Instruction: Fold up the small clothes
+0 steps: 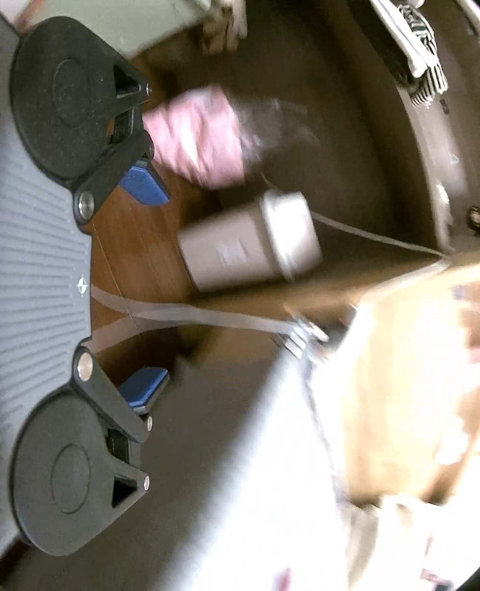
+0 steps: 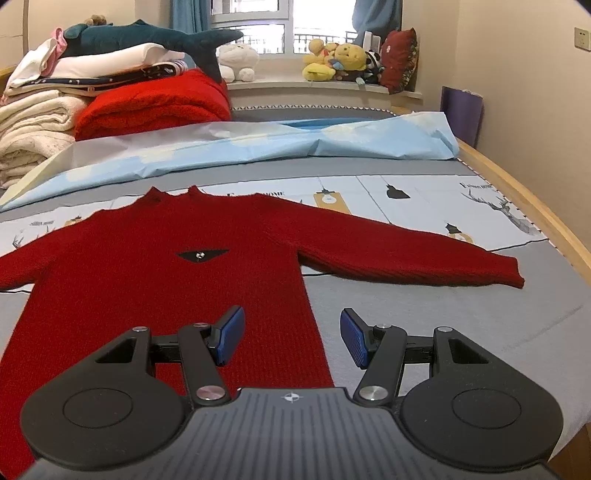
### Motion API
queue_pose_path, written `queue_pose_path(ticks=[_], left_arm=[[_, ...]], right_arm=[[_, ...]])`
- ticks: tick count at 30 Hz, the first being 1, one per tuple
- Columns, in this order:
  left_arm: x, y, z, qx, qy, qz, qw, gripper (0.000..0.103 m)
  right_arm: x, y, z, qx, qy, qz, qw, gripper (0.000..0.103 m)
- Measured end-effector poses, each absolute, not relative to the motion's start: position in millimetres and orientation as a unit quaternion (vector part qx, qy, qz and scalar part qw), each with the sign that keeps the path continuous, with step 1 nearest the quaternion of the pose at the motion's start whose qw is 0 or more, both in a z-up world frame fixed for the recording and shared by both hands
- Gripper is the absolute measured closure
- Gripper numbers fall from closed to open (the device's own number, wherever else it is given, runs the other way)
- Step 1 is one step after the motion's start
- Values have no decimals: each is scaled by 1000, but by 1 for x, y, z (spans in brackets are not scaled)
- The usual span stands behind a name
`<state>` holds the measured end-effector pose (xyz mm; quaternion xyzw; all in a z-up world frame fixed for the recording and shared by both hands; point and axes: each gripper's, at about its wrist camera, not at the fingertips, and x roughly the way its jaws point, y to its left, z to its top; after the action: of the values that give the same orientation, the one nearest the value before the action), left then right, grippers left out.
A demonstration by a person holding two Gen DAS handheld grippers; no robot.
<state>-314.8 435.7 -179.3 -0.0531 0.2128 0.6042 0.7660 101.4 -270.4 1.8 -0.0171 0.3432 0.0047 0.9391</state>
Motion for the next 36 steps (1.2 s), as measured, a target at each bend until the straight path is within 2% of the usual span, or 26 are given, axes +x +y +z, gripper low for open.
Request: queue_pose_path(ticks=[5,9,12,15,22,30,33,36], left_arm=[[-252,408,-127,-29,234,541,808,6],[-220,402,-112,-88,320,481,811,6],[-214,398,-107,-149,347,468,799,6],[-211,388,-98,-161,352,464,797,6],[-174,361,-39,-111,257,478,833,6],[-56,316,72,-57,134,407,902,6],[-9,300,105,-26,75,379,922,6],[46,289,126,11,63,339,939,6]], right_arm=[[102,-272,2,-5,340,13,940,43],[101,-277,4,11,334,18,942,43],[98,-286,7,31,327,21,944,43],[97,-295,8,45,325,21,944,43],[96,-306,7,46,325,27,944,43],[95,-304,8,31,315,37,948,43],[93,-301,10,20,303,33,952,37],[91,-298,12,15,293,31,956,32]])
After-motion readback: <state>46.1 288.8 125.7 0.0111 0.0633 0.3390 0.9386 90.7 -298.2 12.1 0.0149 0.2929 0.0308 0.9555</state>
